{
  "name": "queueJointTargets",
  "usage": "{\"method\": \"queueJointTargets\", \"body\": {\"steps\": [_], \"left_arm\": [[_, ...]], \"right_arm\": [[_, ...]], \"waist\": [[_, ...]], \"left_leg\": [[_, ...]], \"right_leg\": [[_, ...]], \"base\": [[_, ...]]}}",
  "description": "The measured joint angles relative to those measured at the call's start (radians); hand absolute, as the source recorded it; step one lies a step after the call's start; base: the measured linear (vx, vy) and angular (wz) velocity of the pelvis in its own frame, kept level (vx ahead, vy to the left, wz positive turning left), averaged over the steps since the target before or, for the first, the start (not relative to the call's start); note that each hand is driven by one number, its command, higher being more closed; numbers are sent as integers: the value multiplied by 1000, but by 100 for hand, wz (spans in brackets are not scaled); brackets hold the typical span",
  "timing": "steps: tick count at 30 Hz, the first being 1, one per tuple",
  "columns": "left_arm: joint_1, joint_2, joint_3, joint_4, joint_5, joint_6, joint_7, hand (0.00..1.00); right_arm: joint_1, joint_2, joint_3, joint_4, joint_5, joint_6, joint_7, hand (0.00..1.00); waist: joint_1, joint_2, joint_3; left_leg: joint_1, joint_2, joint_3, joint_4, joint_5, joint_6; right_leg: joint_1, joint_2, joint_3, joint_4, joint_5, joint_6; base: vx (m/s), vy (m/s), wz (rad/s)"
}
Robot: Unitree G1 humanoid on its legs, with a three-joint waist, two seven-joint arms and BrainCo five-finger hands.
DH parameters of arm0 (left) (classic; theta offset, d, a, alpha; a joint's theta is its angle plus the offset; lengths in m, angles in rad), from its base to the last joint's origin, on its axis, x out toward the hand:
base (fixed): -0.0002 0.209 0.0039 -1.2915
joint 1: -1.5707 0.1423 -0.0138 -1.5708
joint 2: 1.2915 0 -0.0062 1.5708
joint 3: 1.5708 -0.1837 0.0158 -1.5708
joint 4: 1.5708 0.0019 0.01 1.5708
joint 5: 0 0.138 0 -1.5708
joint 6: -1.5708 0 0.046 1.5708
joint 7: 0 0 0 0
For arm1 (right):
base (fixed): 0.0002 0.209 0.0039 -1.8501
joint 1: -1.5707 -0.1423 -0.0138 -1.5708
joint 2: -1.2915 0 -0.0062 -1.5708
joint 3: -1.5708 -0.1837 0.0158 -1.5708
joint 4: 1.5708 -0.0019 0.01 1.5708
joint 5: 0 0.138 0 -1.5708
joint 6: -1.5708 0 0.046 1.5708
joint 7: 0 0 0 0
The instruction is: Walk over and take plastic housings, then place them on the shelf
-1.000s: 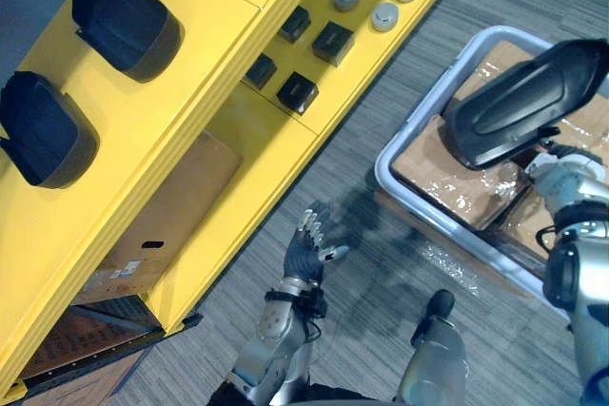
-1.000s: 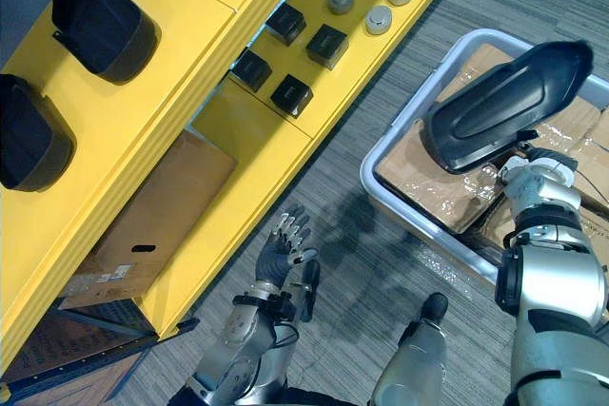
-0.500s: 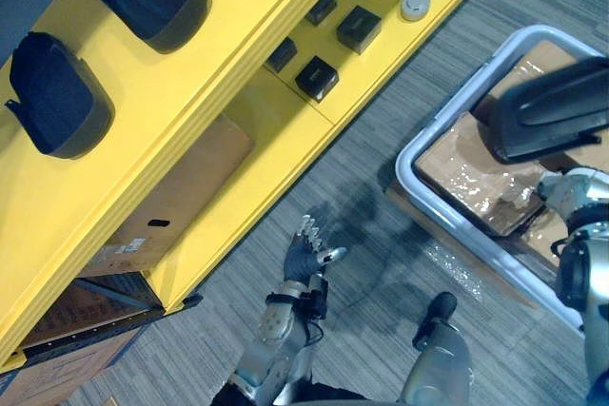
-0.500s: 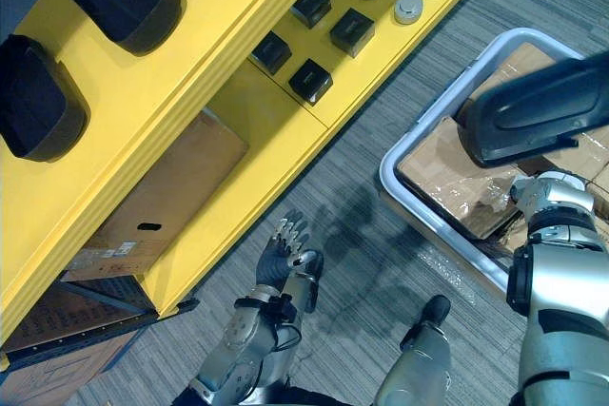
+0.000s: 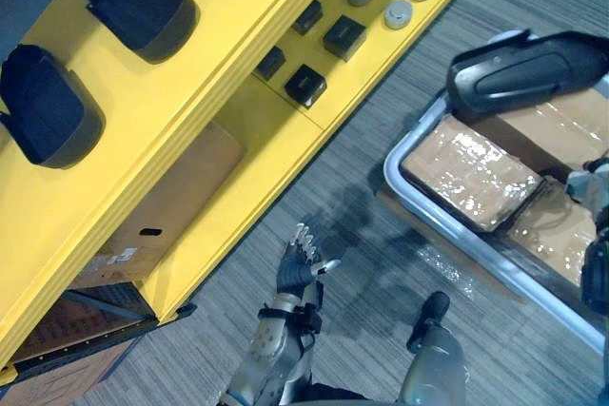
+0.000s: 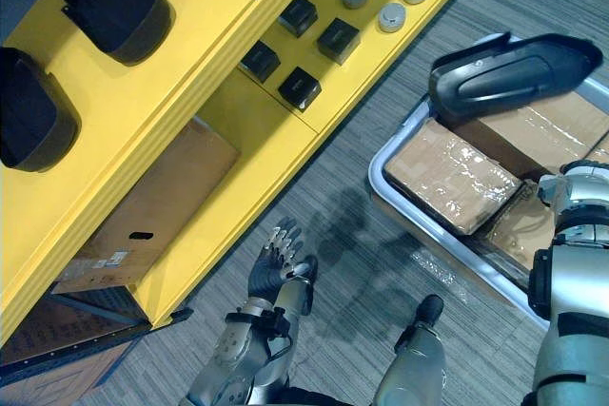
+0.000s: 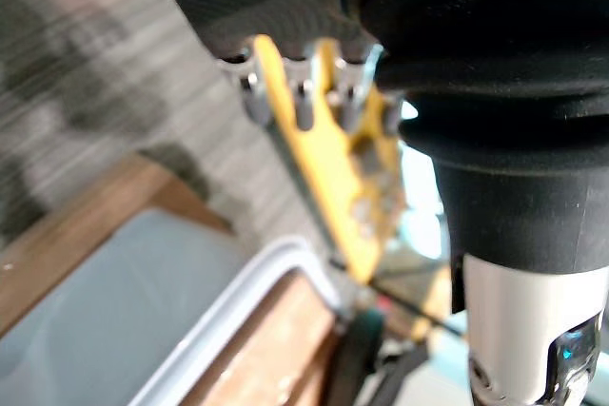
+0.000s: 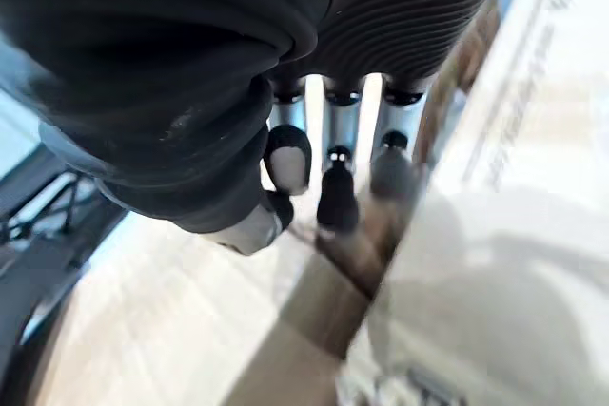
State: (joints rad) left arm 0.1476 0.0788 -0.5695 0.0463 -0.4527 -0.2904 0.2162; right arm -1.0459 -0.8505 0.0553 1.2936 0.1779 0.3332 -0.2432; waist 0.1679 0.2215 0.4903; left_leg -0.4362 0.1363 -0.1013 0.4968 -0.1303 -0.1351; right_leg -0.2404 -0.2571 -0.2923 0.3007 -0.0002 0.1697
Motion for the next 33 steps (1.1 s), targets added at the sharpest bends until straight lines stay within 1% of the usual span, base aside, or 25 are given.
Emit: {"method": "queueJointTargets", "body": {"steps": [1, 2, 3, 4, 5, 7, 8, 9, 10, 12, 13, 15, 16, 17, 18, 20, 21, 23, 25, 26, 28, 29, 31, 33], "left_arm": [[9, 1, 1, -2, 0, 0, 0, 0], [15, 1, 2, -6, 0, 0, 0, 0], [19, 4, 2, -11, 0, 0, 0, 0], [18, 8, 4, -18, 0, 0, 0, 0], [18, 12, 5, -24, 0, 0, 0, 0], [14, 26, 7, -27, -1, 0, 0, 0], [14, 29, 8, -27, -1, 0, 0, 0], [11, 36, 8, -27, -2, 0, 0, 0], [9, 37, 8, -26, -2, 0, -1, 0], [9, 37, 8, -25, -3, -2, -2, 0], [9, 37, 8, -23, -7, -3, -3, 0], [4, 37, 8, -8, -9, -14, -5, 0], [-1, 37, 7, 1, -9, -18, -5, 0], [-11, 39, 7, 28, -9, -27, -7, 0], [-13, 40, 7, 32, -9, -30, -8, 0], [-24, 44, 8, 53, -9, -41, -24, 0], [-28, 47, 7, 57, -9, -41, -26, 0], [-28, 69, 7, 57, -9, -43, -32, 0], [-29, 81, 8, 64, -9, -49, -36, 0], [-29, 82, 9, 70, -9, -52, -36, 0], [-30, 81, 7, 106, -11, -59, -37, 0], [-30, 81, 7, 112, -12, -59, -37, 0], [-31, 82, 7, 121, -14, -60, -38, 0], [-31, 82, 5, 121, -16, -61, -41, 0]], "right_arm": [[0, 0, 14, -69, 0, -31, -24, 0], [1, -1, 19, -110, 0, -47, -39, 0], [1, -1, 20, -200, -1, -91, -75, 0], [2, -2, 24, -291, -28, -156, -113, 0], [2, -2, 28, -338, -47, -184, -131, 0], [1, -1, 64, -483, -112, -292, -176, 0], [1, -1, 77, -506, -124, -320, -183, 0], [1, 4, 105, -532, -165, -356, -196, 0], [1, 10, 135, -536, -202, -367, -199, 0], [1, 20, 174, -531, -222, -369, -200, 0], [0, 25, 199, -519, -241, -379, -201, 0], [-9, 25, 244, -491, -273, -397, -182, 0], [-19, 25, 261, -482, -274, -397, -170, 0], [-68, 26, 323, -438, -306, -394, -127, 0], [-74, 26, 331, -432, -311, -394, -120, 0], [-114, 27, 396, -381, -309, -391, -64, 0], [-118, 27, 407, -373, -308, -382, -51, 0], [-130, 33, 451, -324, -300, -342, -5, 0], [-141, 35, 474, -286, -266, -305, 28, 0], [-142, 37, 476, -274, -261, -295, 35, 0], [-142, 45, 476, -224, -220, -252, 75, 0], [-142, 45, 476, -210, -218, -239, 83, 0], [-146, 45, 476, -179, -191, -191, 122, 0], [-146, 45, 475, -162, -191, -158, 146, 0]], "waist": [[-13, -4, 3], [-16, -7, 5], [-19, -12, 8], [-19, -19, 13], [-19, -24, 16], [-16, -38, 23], [-15, -39, 22], [-15, -44, 23], [-12, -45, 23], [-7, -45, 23], [-1, -45, 23], [12, -45, 22], [13, -45, 22], [29, -45, 22], [33, -45, 22], [58, -45, 22], [64, -45, 22], [89, -45, 22], [105, -47, 21], [106, -47, 21], [119, -47, 21], [122, -46, 21], [126, -46, 19], [130, -46, 19]], "left_leg": [[0, 1, 1, 0, 0, 0], [0, 3, 2, -1, 0, 0], [1, 9, 6, -1, 0, 0], [2, 14, 10, -4, 1, -1], [4, 16, 13, -8, 2, -3], [19, 18, 25, -27, 5, -7], [19, 18, 25, -32, 6, -8], [20, 17, 25, -36, 10, -8], [20, 17, 24, -40, 12, -9], [20, 16, 23, -45, 14, -10], [20, 15, 21, -51, 16, -11], [19, 13, 10, -67, 27, -14], [18, 10, 3, -76, 34, -14], [19, 7, -3, -100, 51, -17], [19, 7, -3, -105, 54, -18], [19, 1, -16, -135, 78, -20], [19, -2, -22, -142, 84, -21], [19, -8, -37, -156, 97, -23], [17, -16, -43, -174, 113, -23], [17, -20, -49, -180, 118, -24], [13, -26, -56, -187, 127, -23], [10, -27, -57, -188, 129, -22], [-11, -32, -64, -188, 136, -22], [-21, -34, -66, -186, 138, -22]], "right_leg": [[0, 1, 1, -1, 2, 0], [-1, 2, 2, -3, 3, -1], [-1, 8, 6, -10, 8, -2], [-2, 14, 11, -19, 13, -3], [-3, 15, 13, -19, 14, -4], [-4, 15, 22, -20, 14, -4], [-4, 15, 22, -22, 14, -4], [-4, 15, 20, -25, 14, -4], [-4, 15, 19, -26, 14, -4], [-5, 14, 17, -26, 14, -4], [-6, 13, 14, -26, 14, -4], [-5, 11, -5, -25, 14, -4], [-5, 10, -11, -23, 14, -5], [-12, 6, -24, -16, 10, -11], [-14, 5, -26, -14, 9, -11], [-24, -2, -40, 1, 1, -18], [-25, -5, -44, 6, -2, -20], [-29, -12, -60, 28, -17, -23], [-42, -25, -64, 51, -29, -24], [-43, -28, -67, 56, -31, -24], [-46, -36, -80, 61, -34, -26], [-48, -38, -82, 62, -34, -26], [-65, -41, -87, 64, -34, -26], [-76, -44, -87, 71, -33, -25]], "base": [[-3, 7, -7], [-2, 10, -8], [-1, 9, -14], [-1, 6, -15], [2, 0, -15], [10, -6, -10], [0, 0, 0], [46, -5, 4], [51, -3, 5], [38, -2, 4], [39, -3, 6], [35, -10, 14], [11, -30, 26], [1, -25, 19], [-12, -43, 17], [-27, -40, 19], [-40, -32, 27], [-50, -29, 22], [-52, -20, 17], [-60, -20, 21], [-56, -6, 13], [-52, 9, 8], [-52, 12, 9], [-31, 4, 4]]}}
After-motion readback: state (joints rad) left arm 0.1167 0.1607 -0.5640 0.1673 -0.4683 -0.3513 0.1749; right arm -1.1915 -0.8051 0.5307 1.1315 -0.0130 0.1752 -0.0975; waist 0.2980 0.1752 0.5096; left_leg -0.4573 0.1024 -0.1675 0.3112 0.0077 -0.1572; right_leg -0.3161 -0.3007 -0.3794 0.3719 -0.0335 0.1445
